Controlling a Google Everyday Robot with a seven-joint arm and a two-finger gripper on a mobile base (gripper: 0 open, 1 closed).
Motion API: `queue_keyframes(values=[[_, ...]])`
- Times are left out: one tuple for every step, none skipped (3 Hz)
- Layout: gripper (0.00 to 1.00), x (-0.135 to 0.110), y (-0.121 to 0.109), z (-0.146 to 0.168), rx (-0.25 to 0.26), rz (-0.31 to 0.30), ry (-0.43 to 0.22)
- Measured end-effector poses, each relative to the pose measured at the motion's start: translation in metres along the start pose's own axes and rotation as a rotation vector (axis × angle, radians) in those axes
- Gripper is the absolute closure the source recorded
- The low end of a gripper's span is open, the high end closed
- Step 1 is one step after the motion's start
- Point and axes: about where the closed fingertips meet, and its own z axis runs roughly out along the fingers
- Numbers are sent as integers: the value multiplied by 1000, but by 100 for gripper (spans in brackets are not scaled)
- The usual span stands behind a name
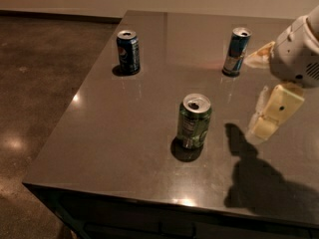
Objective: Move green can near pepsi can
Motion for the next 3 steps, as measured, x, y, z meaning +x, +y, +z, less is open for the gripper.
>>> queue_keyframes(values=[[0, -26, 18, 30, -46, -31, -125], [0, -39, 23, 50, -55, -40, -167], [0, -48, 22, 68, -76, -39, -195]])
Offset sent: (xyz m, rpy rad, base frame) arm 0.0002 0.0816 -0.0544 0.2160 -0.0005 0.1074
